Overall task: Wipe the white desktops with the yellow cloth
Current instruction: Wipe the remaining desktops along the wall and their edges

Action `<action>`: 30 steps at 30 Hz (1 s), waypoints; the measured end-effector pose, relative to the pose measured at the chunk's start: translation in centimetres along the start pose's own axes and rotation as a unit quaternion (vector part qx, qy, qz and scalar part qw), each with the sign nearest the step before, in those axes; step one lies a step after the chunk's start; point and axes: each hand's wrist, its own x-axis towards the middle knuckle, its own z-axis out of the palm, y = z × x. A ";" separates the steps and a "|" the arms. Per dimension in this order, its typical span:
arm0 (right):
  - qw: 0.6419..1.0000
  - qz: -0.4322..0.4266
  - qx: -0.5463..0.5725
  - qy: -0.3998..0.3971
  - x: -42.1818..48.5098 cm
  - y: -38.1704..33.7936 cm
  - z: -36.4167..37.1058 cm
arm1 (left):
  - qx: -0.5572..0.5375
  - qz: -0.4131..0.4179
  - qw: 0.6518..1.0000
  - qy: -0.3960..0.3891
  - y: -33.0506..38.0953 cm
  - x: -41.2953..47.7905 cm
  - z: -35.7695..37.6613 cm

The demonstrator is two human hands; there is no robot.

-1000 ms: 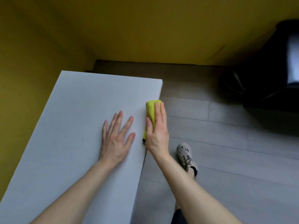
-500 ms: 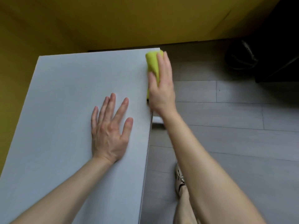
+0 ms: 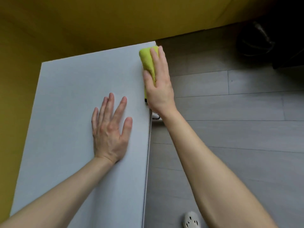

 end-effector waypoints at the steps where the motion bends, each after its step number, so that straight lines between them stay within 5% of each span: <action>1: 1.000 -0.005 0.016 -0.003 -4.0 -0.3 0.2 | -0.001 -0.003 1.000 -0.001 0.1 0.0 -0.1; 6: 0.996 -0.010 0.029 -0.086 -23.1 -2.6 -0.7 | 0.009 0.002 1.000 -0.002 0.2 0.0 0.1; 15: 1.000 -0.005 -0.012 -0.003 3.9 1.2 -0.4 | 0.013 -0.003 1.000 -0.001 0.1 0.2 0.3; 19: 0.999 -0.015 0.040 0.002 -9.8 -0.7 0.3 | 0.012 -0.004 1.000 0.003 -0.1 0.1 0.2; 23: 0.996 0.004 0.048 -0.076 -26.4 -3.0 -0.2 | 0.021 -0.003 1.000 0.001 -0.3 0.1 0.5; 30: 0.999 -0.020 0.014 -0.023 -6.7 0.1 -0.7 | 0.008 -0.007 1.000 0.003 0.1 0.4 0.2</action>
